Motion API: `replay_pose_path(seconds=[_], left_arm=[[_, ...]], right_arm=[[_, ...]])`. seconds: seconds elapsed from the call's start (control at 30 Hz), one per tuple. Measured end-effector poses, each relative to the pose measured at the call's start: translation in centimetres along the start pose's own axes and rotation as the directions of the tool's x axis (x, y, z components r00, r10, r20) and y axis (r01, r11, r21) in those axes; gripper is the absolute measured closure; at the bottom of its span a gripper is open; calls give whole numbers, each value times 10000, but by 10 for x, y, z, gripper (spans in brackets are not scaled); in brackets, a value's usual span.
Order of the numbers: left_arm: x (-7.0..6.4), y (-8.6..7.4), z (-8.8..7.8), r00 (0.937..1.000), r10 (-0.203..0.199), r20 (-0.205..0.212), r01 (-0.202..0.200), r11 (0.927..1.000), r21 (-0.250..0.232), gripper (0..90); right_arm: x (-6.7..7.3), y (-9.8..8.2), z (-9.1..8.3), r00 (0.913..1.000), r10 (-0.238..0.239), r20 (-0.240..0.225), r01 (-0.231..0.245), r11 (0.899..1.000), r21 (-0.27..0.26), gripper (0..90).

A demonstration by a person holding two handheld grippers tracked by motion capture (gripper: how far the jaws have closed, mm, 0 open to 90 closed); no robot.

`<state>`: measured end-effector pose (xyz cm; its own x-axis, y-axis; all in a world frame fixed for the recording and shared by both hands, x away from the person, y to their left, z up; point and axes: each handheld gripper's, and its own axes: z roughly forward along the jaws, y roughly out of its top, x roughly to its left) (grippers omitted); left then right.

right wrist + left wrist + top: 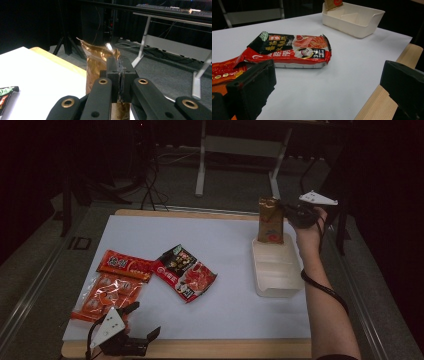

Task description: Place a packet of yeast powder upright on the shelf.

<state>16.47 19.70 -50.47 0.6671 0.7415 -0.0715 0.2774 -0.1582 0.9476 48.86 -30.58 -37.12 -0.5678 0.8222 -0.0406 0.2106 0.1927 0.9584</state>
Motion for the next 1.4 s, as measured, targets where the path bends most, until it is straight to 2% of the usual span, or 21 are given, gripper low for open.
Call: replay_pose_path(seconds=[0.07, 0.3, 0.5, 0.63, 0.7, 0.97, 1.0, 1.07, 1.1, 1.17, 1.27, 1.33, 1.4], left_arm=[[0, 0, 0, 10000, 16, 0, -16, 10000, 11, 10], [0, 0, 0, 10000, 43, 15, -43, 10000, 17, 9], [0, 0, 0, 10000, 77, 20, -77, 10000, 47, 9], [-1, 1, 0, 9999, 98, 27, -98, 10000, 21, 9], [-1, 1, 0, 9999, 113, 28, -113, 9999, 26, 9], [-2, 1, 1, 9999, 116, -6, -116, 9999, 120, 9], [-2, 1, 1, 9999, 116, -15, -116, 9998, 133, 10], [-2, 1, 1, 9999, 137, -23, -137, 9998, 127, 10], [-2, 1, 1, 9999, 124, -7, -124, 9999, 112, 10], [-2, 1, 2, 9999, 121, 1, -121, 9999, 99, 10], [-2, 1, 2, 9999, 120, 25, -120, 9999, 94, 9], [-2, 2, 2, 9999, 165, 36, -165, 9998, 113, 10], [-3, 2, 3, 9999, 145, 69, -146, 9999, 80, 10]], right_arm=[[0, -5, 2, 9997, 32, -234, -33, 10000, -43, 885], [0, -18, 6, 9980, 314, -555, -302, 9993, 221, 878], [-3, -26, 4, 9966, 741, -366, -724, 9963, 456, 874], [-7, -36, 3, 9918, 1273, -111, -1255, 9869, 1013, 872], [-8, -41, 2, 9897, 1420, -166, -1394, 9843, 1080, 868], [-12, -49, -3, 9883, 1519, 141, -1525, 9794, 1327, 856], [-14, -47, -7, 9884, 1509, 147, -1515, 9780, 1434, 829], [-13, -45, -10, 9926, 1168, 319, -1202, 9814, 1495, 774], [-13, -43, -13, 9922, 1200, 337, -1236, 9815, 1461, 757], [-12, -38, -18, 9867, 1581, 389, -1622, 9746, 1542, 703], [-10, -31, -28, 9877, 1493, 470, -1540, 9810, 1184, 607], [-10, -29, -31, 9869, 1581, 325, -1606, 9818, 1015, 571], [-3, -25, -41, 9897, 1431, 81, -1433, 9868, 754, 495]])
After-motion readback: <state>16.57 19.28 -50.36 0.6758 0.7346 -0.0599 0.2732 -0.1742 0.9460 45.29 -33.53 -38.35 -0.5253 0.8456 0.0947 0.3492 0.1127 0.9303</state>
